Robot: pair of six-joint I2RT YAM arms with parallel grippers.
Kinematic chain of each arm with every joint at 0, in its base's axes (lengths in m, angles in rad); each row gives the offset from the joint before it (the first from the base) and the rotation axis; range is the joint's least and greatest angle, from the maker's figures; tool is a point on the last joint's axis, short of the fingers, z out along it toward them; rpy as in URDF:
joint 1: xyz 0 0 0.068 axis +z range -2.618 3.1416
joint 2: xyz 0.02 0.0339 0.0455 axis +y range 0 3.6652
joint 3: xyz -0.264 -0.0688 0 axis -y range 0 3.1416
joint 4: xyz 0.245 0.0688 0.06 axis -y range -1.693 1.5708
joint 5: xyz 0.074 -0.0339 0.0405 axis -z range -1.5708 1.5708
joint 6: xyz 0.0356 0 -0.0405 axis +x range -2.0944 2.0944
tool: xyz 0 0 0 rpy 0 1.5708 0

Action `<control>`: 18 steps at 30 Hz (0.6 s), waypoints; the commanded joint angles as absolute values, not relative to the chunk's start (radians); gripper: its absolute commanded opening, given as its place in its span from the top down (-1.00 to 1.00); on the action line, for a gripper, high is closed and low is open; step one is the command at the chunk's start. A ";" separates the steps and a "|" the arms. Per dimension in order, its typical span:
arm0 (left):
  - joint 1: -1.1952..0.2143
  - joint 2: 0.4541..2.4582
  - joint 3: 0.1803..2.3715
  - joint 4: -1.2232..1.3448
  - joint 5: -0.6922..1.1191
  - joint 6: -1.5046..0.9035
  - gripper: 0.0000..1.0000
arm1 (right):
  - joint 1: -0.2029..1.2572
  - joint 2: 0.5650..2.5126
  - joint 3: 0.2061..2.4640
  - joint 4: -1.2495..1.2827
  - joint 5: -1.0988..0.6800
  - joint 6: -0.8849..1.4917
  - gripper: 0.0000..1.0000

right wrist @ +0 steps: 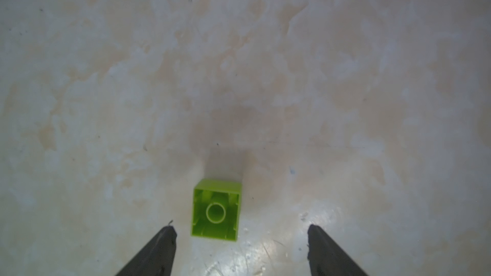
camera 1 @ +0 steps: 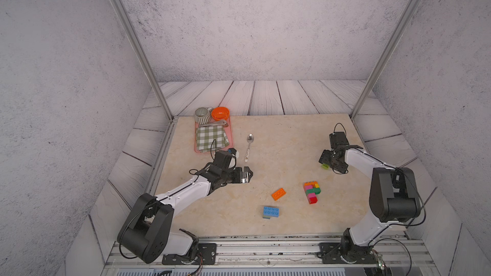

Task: Assemble the letter p with lego
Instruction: Pick up the lego brick from the center of the board.

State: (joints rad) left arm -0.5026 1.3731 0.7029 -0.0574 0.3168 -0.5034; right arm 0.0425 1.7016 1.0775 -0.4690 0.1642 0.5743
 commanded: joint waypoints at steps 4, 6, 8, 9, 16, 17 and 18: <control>-0.508 1.358 0.722 -0.069 0.307 -0.489 -0.97 | 0.041 1.788 1.134 -0.483 0.145 0.587 -0.46; -0.506 1.359 0.723 -0.069 0.307 -0.487 -0.97 | 0.040 1.800 1.135 -0.482 0.142 0.586 -0.33; -0.508 1.358 0.725 -0.071 0.308 -0.487 -0.97 | 0.041 1.806 1.133 -0.480 0.135 0.586 -0.14; -0.507 1.358 0.724 -0.070 0.308 -0.488 -0.97 | 0.041 1.808 1.131 -0.478 0.130 0.584 -0.06; -0.508 1.330 0.710 -0.048 0.332 -0.484 -0.96 | 0.043 1.778 1.114 -0.468 0.029 0.564 0.40; -0.508 1.317 0.701 -0.035 0.338 -0.482 -0.96 | 0.043 1.754 1.105 -0.463 -0.008 0.561 0.40; -0.509 1.302 0.692 -0.020 0.348 -0.478 -0.96 | 0.042 1.731 1.095 -0.456 -0.046 0.561 0.41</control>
